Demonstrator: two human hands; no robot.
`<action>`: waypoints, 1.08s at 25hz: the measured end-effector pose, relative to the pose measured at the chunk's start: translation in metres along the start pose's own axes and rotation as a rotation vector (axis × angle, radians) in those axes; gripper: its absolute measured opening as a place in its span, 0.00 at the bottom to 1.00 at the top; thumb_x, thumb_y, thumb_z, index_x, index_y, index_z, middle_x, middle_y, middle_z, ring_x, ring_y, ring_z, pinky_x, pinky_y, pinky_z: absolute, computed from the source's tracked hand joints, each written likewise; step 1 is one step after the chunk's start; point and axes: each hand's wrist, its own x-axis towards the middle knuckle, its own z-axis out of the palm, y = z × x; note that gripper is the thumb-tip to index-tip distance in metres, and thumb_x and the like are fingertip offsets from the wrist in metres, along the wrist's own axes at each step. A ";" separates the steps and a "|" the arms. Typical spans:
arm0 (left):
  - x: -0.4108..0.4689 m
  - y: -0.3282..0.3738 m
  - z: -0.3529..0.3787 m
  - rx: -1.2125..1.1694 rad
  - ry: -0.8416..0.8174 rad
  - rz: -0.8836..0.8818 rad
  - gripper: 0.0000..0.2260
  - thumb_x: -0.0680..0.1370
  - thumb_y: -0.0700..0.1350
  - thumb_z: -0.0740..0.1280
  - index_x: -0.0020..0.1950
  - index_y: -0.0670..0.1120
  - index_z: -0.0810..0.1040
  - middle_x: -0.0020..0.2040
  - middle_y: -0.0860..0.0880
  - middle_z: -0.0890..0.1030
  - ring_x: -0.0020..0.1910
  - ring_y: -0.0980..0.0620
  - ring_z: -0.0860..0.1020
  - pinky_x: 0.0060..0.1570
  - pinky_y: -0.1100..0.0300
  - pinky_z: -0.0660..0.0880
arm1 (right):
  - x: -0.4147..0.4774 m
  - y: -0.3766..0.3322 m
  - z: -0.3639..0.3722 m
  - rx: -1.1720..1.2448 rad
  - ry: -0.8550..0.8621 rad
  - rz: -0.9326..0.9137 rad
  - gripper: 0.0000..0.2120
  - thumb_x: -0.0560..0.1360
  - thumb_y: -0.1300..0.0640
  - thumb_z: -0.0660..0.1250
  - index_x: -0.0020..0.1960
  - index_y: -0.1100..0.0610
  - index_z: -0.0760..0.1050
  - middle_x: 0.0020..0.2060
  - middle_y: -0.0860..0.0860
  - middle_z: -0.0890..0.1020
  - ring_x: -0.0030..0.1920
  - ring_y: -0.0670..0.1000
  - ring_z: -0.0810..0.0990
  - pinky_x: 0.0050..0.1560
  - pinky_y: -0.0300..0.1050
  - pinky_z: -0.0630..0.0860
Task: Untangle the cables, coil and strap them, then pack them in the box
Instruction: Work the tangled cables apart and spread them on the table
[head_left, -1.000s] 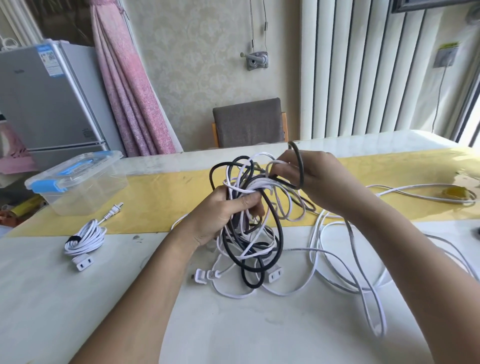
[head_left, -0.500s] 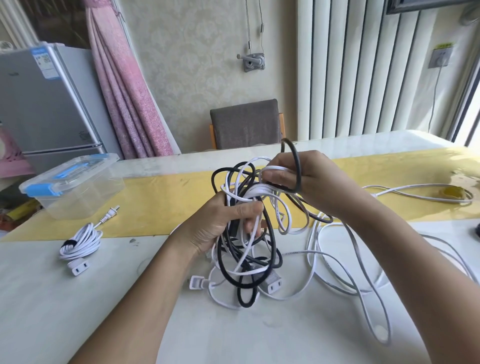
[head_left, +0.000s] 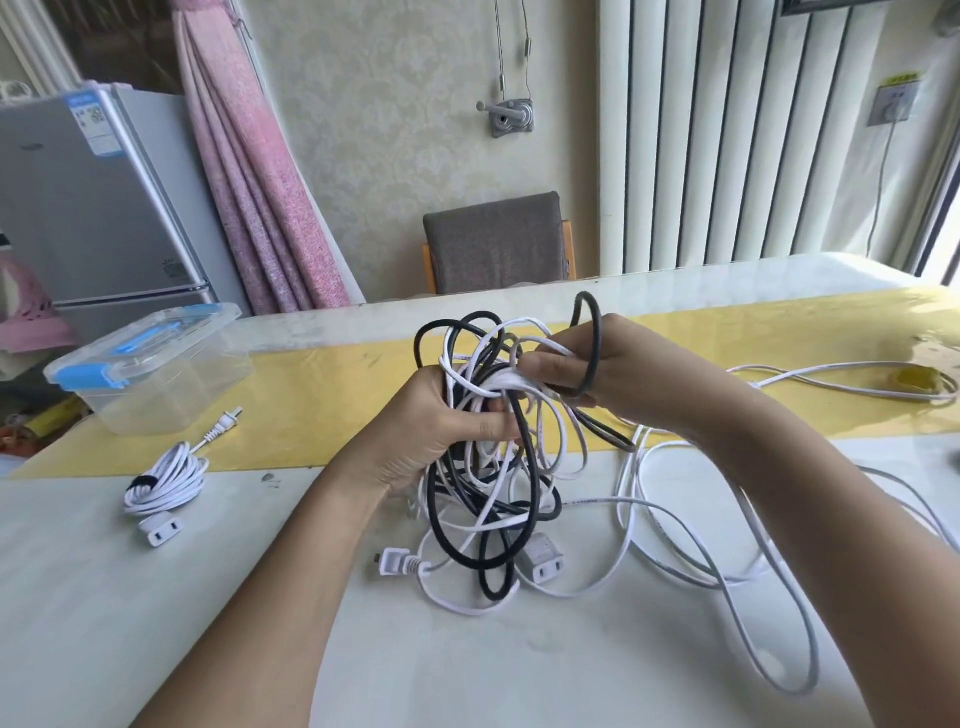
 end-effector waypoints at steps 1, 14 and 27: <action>-0.001 0.002 0.002 -0.004 -0.006 0.001 0.14 0.66 0.36 0.74 0.45 0.30 0.76 0.38 0.38 0.76 0.38 0.46 0.77 0.42 0.54 0.75 | 0.000 0.000 0.001 0.064 -0.019 0.021 0.24 0.76 0.44 0.65 0.34 0.65 0.69 0.25 0.48 0.63 0.28 0.48 0.60 0.31 0.40 0.58; -0.002 0.016 0.017 0.642 0.646 0.176 0.17 0.67 0.54 0.76 0.44 0.49 0.72 0.36 0.56 0.74 0.33 0.59 0.70 0.35 0.68 0.66 | 0.007 0.009 0.014 -0.103 0.427 0.153 0.25 0.78 0.48 0.63 0.27 0.58 0.63 0.21 0.50 0.63 0.24 0.48 0.58 0.27 0.45 0.57; 0.017 -0.001 -0.002 0.241 0.396 -0.441 0.17 0.73 0.48 0.72 0.28 0.44 0.72 0.24 0.48 0.71 0.19 0.54 0.65 0.21 0.66 0.62 | 0.009 0.014 0.017 -0.066 0.243 -0.006 0.17 0.77 0.48 0.64 0.38 0.61 0.77 0.28 0.52 0.68 0.28 0.48 0.62 0.29 0.42 0.59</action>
